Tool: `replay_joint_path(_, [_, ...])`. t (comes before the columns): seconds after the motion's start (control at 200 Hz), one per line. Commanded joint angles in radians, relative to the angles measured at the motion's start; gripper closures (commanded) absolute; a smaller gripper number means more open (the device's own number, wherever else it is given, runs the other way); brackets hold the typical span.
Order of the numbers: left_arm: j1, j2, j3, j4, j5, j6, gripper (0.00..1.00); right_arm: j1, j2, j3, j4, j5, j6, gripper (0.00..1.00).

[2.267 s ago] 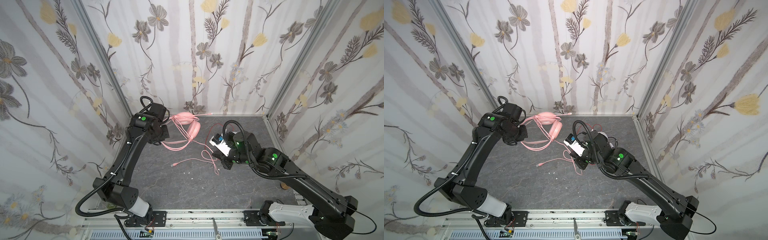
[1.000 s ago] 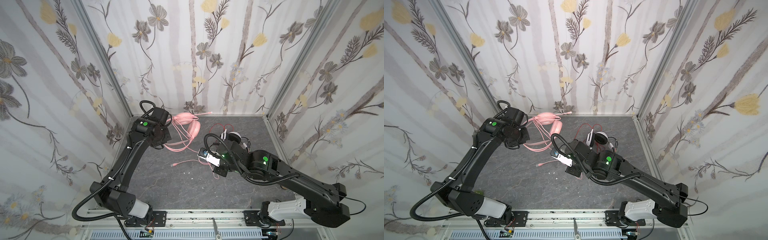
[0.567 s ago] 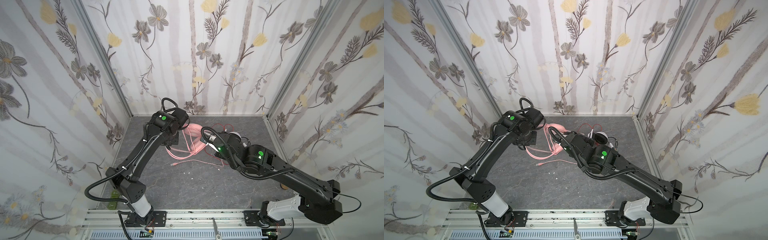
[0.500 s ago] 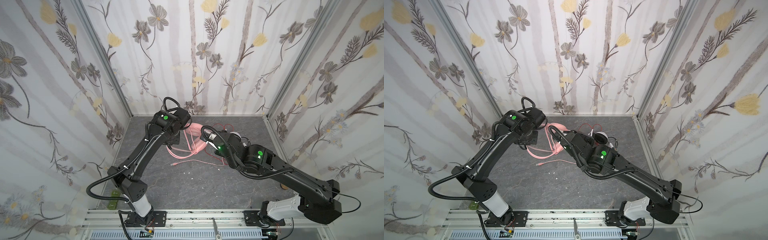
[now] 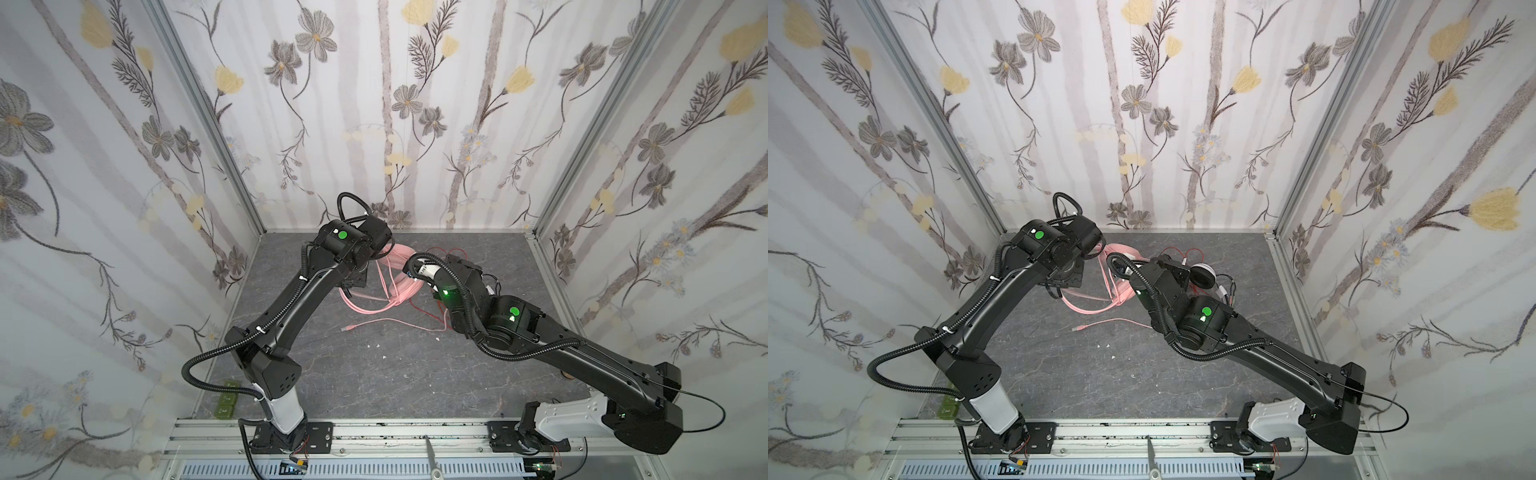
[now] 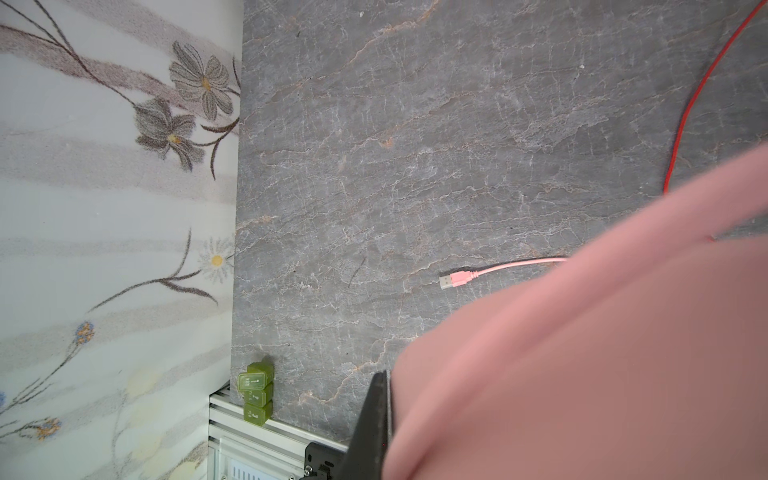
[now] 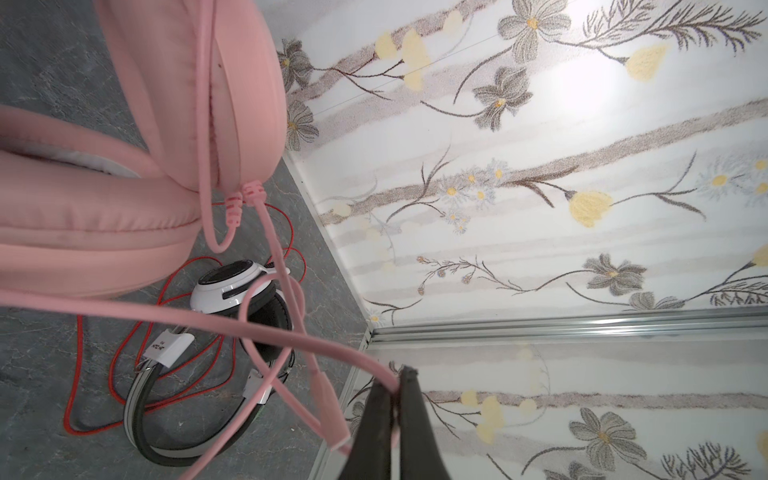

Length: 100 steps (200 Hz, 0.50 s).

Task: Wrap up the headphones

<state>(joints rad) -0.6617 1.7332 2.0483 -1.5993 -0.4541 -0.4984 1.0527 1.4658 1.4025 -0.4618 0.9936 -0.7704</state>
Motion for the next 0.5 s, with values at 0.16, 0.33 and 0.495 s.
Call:
replay_joint_path(0.16, [0.010, -0.032, -0.033, -0.184, -0.093, -0.042, 1.00, -0.022, -0.013, -0.058, -0.067, 0.082, 0.084, 0.97])
replay_joint_path(0.33, [0.011, -0.048, -0.072, -0.183, -0.070, -0.022, 1.00, -0.036, -0.009, -0.073, 0.033, 0.142, -0.033, 0.97])
replay_joint_path(0.495, [-0.008, -0.051, -0.115, -0.179, -0.032, 0.014, 1.00, -0.027, -0.013, -0.080, 0.312, 0.179, -0.264, 0.96])
